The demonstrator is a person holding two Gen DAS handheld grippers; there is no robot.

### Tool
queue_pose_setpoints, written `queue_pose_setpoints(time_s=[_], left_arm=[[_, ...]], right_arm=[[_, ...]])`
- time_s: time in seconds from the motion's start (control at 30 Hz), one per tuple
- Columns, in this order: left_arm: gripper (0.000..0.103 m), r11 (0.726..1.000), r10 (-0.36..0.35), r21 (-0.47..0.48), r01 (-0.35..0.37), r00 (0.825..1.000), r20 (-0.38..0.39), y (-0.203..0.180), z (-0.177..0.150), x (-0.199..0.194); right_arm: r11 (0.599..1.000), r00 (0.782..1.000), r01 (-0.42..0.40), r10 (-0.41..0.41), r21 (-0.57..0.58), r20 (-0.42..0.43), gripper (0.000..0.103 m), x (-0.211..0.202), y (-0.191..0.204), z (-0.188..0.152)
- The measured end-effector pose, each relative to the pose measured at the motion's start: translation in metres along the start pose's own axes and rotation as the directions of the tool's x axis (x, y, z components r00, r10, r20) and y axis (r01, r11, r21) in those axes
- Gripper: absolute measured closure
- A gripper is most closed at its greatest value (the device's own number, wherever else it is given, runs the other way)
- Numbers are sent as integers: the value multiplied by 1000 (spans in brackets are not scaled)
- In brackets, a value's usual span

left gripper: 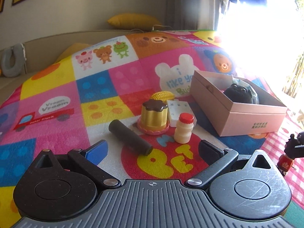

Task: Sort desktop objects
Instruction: 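Close the right gripper on the doll figure and lift it, then set the doll figure upright on the checkered mat and open the right gripper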

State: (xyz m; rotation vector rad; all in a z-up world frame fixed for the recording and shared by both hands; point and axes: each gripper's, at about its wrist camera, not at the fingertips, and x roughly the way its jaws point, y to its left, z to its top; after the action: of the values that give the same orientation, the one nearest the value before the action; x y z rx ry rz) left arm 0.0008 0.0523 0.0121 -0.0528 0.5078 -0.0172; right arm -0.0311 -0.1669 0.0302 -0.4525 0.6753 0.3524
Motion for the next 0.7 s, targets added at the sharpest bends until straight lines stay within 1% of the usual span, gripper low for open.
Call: queue_pose_setpoints(time_s=[0.07, 0.13, 0.17, 0.2, 0.27, 0.3, 0.33, 0.37, 0.4, 0.47, 0.57, 0.7], left_arm=[[0, 999, 10, 39, -11, 1000, 4, -7, 0, -2], [0, 997, 7, 71, -7, 1000, 5, -13, 2, -4], [0, 996, 1, 84, -2, 1000, 10, -16, 3, -5], [0, 995, -4, 100, 3, 1000, 17, -21, 5, -5], [1, 991, -5, 135, 0, 999, 38, -31, 10, -5], [8, 988, -6, 154, -1, 999, 45, -36, 14, -4], [26, 985, -9, 175, 2, 999, 42, -42, 17, -1], [34, 981, -9, 192, 3, 999, 33, -46, 20, 4], [35, 978, -8, 208, 3, 1000, 26, -52, 23, 10], [33, 973, -3, 232, -5, 999, 32, -59, 26, 20], [33, 966, 15, 258, -17, 1000, 10, -68, 26, 37], [38, 965, 31, 263, -22, 999, -31, -70, 21, 53]], right_arm=[[1000, 999, 11, -11, -3, 35, 73, 1, 4, -7], [1000, 998, 1, -3, 30, 68, 67, -3, 3, -11], [998, 996, -20, 14, 62, 93, 58, -7, -1, -14], [994, 992, -38, 25, 102, 125, 42, -13, -6, -18], [981, 981, -43, 6, 187, 193, 30, -24, -16, -26], [973, 976, -46, -5, 228, 218, 27, -28, -20, -31], [959, 971, -52, -17, 279, 239, 26, -32, -26, -37], [946, 967, -53, -31, 320, 252, 24, -35, -30, -43], [931, 963, -51, -50, 362, 264, 21, -36, -34, -49], [905, 959, -62, -63, 420, 277, 19, -36, -38, -60], [869, 962, -97, -44, 486, 271, 18, -28, -41, -74], [847, 966, -113, -29, 520, 257, 18, -15, -40, -85]])
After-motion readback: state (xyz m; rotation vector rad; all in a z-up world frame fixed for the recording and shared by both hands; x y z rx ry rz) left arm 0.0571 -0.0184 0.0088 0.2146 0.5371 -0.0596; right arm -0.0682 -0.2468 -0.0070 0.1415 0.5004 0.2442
